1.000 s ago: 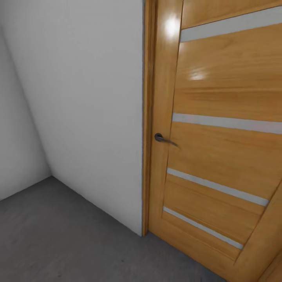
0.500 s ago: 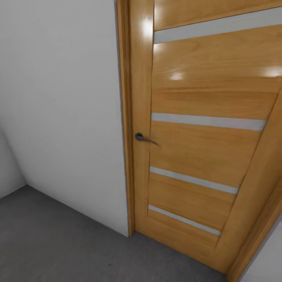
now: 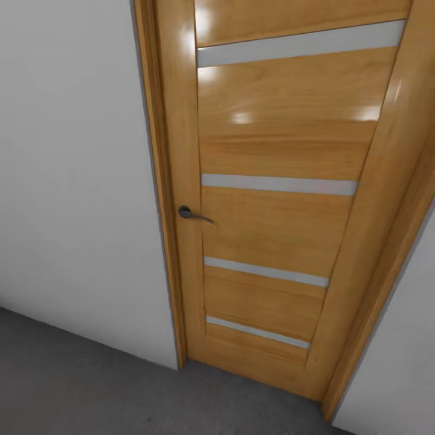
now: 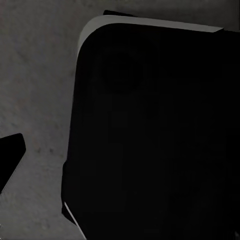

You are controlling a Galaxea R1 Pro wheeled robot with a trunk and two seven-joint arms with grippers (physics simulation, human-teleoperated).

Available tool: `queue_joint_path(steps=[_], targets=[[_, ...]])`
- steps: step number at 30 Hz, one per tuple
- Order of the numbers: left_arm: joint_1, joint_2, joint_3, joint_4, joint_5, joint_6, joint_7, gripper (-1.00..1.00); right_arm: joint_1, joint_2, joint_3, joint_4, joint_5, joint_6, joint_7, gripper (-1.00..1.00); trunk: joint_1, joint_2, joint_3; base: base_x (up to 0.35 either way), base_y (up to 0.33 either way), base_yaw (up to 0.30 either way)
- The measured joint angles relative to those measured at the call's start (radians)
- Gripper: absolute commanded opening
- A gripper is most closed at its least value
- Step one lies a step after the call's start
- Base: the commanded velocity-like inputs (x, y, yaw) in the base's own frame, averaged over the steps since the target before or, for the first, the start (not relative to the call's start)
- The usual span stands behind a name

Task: Move the two storage containers from the living room to the garage. In the garage, place one container on the floor and stack the other container on top of it (either order is fine).

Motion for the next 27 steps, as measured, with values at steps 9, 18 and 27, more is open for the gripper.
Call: queue_joint_path(steps=[9, 18, 27], targets=[[0.0, 0.0, -0.003, 0.0, 0.096, -0.002, 0.0, 1.0, 0.0, 0.0, 0.0, 0.0, 0.001, -0.001, 0.0, 1.0, 0.0, 0.0, 0.0, 0.0, 0.0, -0.295], [0.0, -0.001, -0.007, 0.0, 0.092, -0.002, 0.0, 1.0, 0.0, 0.0, 0.0, 0.0, 0.0, -0.002, 0.0, 1.0, 0.0, 0.0, 0.0, 0.0, 0.0, -0.295], [0.0, -0.002, -0.01, -0.001, 0.087, -0.002, -0.001, 1.0, 0.0, 0.0, 0.0, 0.0, 0.003, -0.002, 0.0, 1.0, 0.0, 0.0, 0.0, 0.009, 0.005, -0.272]])
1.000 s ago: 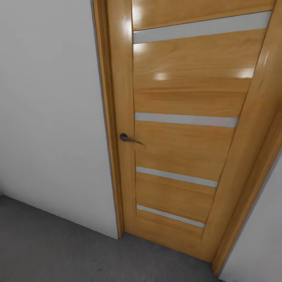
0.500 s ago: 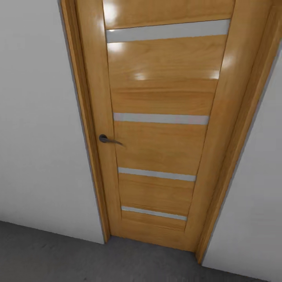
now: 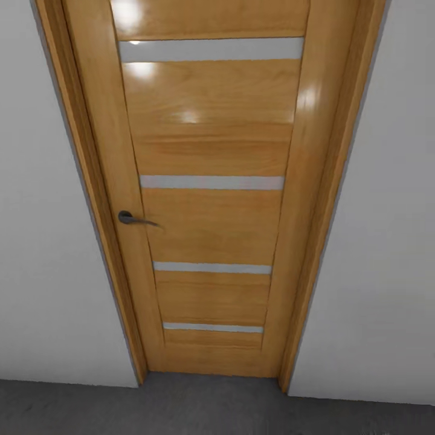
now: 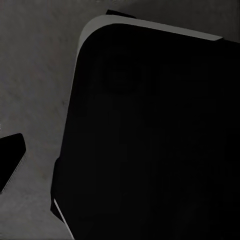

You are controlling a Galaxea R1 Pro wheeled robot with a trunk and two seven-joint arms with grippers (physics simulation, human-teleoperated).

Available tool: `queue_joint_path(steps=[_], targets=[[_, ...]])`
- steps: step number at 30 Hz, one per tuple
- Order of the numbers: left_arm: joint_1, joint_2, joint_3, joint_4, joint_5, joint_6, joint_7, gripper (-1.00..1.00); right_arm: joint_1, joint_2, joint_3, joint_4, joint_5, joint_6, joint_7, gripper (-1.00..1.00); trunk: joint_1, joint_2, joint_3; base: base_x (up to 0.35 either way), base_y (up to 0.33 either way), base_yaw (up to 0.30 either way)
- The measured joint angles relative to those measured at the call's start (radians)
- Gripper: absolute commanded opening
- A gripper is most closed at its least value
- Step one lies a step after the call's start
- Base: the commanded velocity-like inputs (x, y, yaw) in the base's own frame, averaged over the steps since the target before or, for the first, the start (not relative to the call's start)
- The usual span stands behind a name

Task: Move the two storage containers from the living room to the garage. In the garage, place one container on the floor and stack the other container on top of it (either order is fine).

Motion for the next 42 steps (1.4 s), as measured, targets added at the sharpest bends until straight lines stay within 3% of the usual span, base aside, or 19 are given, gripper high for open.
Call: queue_joint_path(steps=[24, 42], targets=[[0.0, 0.001, -0.007, 0.001, -0.001, 0.001, -0.007, 1.0, 0.0, -0.001, 0.003, 0.0, 0.001, 0.001, -0.004, 1.0, -0.001, 0.0, 0.0, 0.286, 0.143, -0.01], [0.0, 0.001, -0.001, 0.001, 0.001, 0.0, -0.007, 1.0, 0.0, -0.002, 0.004, 0.0, 0.001, 0.002, -0.003, 1.0, 0.0, 0.0, 0.0, 0.118, 0.007, 0.0]])
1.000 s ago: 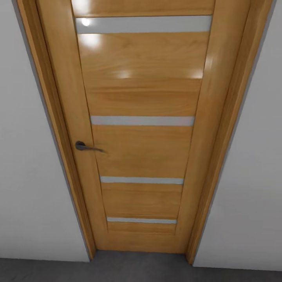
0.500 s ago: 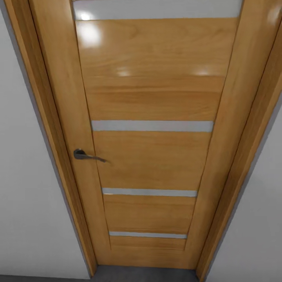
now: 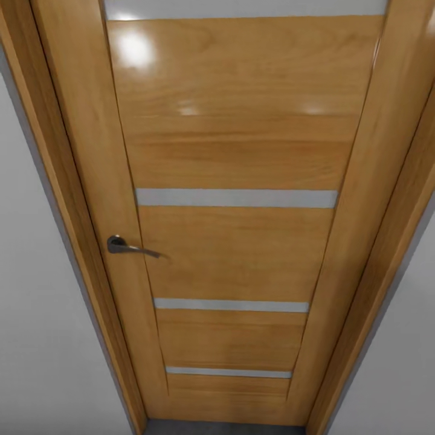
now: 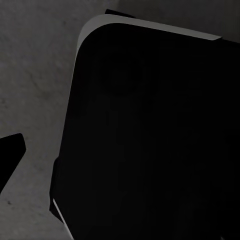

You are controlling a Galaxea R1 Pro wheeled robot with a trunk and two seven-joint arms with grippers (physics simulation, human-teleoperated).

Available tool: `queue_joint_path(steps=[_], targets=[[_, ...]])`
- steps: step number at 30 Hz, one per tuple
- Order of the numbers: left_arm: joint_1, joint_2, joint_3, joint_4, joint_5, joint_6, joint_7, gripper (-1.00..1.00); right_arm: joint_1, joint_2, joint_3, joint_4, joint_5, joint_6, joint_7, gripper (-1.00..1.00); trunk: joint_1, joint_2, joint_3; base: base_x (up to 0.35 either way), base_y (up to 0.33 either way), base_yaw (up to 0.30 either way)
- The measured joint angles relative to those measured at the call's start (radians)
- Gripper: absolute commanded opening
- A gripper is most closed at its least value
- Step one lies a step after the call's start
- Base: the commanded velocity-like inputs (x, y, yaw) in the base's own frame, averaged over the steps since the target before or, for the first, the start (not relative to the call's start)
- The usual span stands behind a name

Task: Move the two storage containers from the living room to the garage. In the garage, place one container on the floor and stack the other container on top of it (either order is fine).

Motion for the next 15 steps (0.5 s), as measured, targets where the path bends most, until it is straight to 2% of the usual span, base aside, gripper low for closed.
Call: queue_joint_path(steps=[15], targets=[[0.0, 0.0, -0.001, 0.0, 0.001, 0.0, 0.0, 1.0, 0.0, 0.0, 0.0, 0.0, 0.001, -0.001, -0.001, 1.0, 0.0, 0.0, 0.0, 0.005, 0.0, 0.0]])
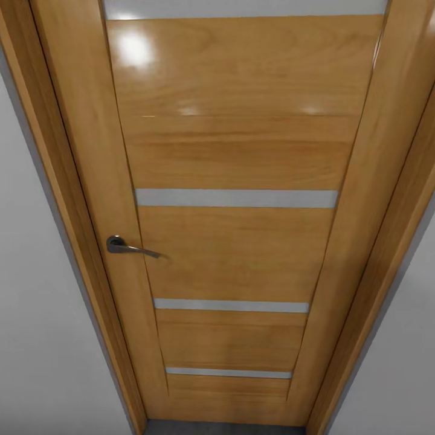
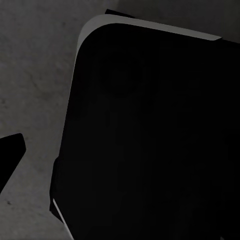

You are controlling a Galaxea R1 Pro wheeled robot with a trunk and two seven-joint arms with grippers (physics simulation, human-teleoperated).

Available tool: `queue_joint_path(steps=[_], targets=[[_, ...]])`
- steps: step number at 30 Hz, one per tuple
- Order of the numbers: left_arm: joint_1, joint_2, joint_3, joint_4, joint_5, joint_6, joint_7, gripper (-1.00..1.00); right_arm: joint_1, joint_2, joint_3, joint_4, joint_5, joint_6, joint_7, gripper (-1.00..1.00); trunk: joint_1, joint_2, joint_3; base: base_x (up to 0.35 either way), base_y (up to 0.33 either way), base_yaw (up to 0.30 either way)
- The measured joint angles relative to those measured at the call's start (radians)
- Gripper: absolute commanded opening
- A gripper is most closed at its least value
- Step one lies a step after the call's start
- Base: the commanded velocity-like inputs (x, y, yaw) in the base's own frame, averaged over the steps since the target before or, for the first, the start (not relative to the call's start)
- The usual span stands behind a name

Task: Move the two storage containers from the living room to the garage. In the garage, place one container on the floor and stack the other container on top of it (either order is fine).

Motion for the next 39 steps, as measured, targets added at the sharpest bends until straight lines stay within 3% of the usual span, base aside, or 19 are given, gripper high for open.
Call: queue_joint_path(steps=[14, 27, 39], targets=[[0.0, -0.002, 0.0, 0.0, -0.003, 0.0, 0.0, 1.0, 0.0, 0.0, 0.0, 0.0, -0.001, 0.002, -0.002, 1.0, 0.0, 0.0, 0.0, 0.128, 0.168, 0.0], [0.0, -0.001, -0.001, 0.0, -0.003, 0.0, 0.0, 1.0, 0.0, 0.002, -0.003, 0.0, -0.001, 0.0, -0.008, 1.0, 0.0, 0.0, 0.0, 0.027, 0.021, -0.002], [0.0, -0.002, 0.0, 0.0, -0.003, 0.0, 0.0, 1.0, 0.0, 0.001, -0.004, 0.0, -0.005, -0.002, -0.002, 1.0, 0.0, 0.0, 0.0, 0.0, 0.0, -0.214]])
